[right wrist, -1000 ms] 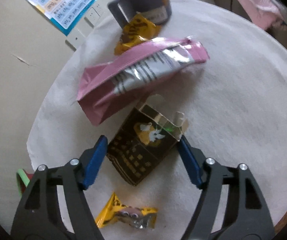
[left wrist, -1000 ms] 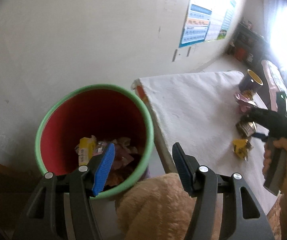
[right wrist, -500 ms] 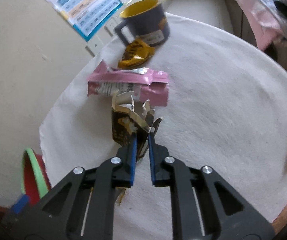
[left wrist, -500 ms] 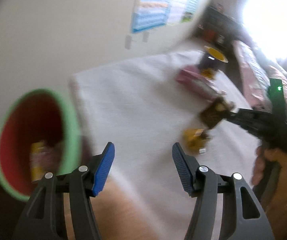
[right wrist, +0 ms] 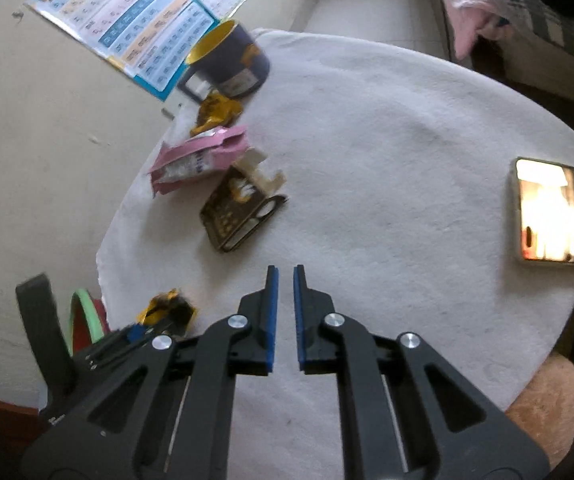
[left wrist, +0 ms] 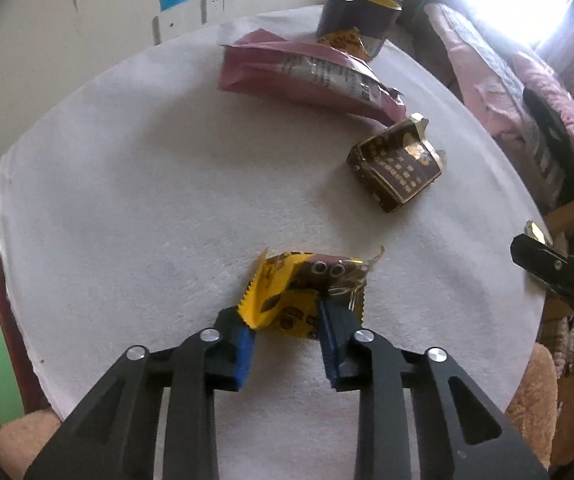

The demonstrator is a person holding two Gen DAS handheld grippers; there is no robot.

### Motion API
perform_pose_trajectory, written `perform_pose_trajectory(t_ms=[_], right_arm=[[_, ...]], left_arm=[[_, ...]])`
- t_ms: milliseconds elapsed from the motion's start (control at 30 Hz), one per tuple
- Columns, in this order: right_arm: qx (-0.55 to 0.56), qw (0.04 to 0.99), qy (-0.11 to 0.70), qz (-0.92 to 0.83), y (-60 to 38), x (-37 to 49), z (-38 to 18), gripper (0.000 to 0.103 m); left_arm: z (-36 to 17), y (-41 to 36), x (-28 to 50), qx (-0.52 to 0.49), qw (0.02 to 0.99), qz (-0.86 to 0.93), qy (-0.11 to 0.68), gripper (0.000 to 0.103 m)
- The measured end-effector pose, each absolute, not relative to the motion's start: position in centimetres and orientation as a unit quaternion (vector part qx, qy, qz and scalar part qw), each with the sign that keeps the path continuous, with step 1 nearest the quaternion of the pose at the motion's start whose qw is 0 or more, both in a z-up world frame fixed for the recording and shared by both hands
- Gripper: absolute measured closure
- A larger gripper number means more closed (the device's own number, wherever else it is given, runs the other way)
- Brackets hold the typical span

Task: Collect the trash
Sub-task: 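Grasp the dark brown box with the right tool while the left tool grasps the gold wrapper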

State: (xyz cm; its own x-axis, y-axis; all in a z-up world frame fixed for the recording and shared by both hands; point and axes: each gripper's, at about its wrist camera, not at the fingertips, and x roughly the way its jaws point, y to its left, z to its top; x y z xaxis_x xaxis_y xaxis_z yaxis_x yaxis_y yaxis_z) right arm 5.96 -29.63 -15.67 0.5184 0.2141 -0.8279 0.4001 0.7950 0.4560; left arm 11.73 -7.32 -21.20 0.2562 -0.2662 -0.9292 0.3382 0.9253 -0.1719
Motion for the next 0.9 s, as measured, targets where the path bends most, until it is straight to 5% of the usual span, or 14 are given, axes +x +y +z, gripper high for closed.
perform_pose_trajectory(t_ms=[100, 133, 167, 700, 900], right_arm=[[0.336, 0.804, 0.486, -0.063, -29.8, 6.7, -16.4, 0.071], [0.347, 0.799, 0.486, -0.066, -29.7, 7.1, -16.7, 0.051], [0.355, 0.796, 0.485, -0.074, -29.5, 7.4, -17.0, 0.043], [0.283, 0.79, 0.51, -0.188, -24.9, 17.2, -19.3, 0.04], [0.186, 0.825, 0.504, -0.175, -22.4, 17.6, -18.2, 0.055]], left_arm=[[-20.1, -6.1, 11.0, 0.018, 0.8, -0.187, 0.57, 0.084], [-19.7, -5.5, 10.5, 0.017, 0.805, -0.186, 0.563, 0.084], [-19.3, -5.1, 10.2, 0.017, 0.809, -0.185, 0.558, 0.084], [-17.7, -0.5, 8.1, -0.024, 0.836, -0.177, 0.519, 0.084], [-17.4, -0.7, 8.0, -0.016, 0.843, -0.171, 0.509, 0.084]])
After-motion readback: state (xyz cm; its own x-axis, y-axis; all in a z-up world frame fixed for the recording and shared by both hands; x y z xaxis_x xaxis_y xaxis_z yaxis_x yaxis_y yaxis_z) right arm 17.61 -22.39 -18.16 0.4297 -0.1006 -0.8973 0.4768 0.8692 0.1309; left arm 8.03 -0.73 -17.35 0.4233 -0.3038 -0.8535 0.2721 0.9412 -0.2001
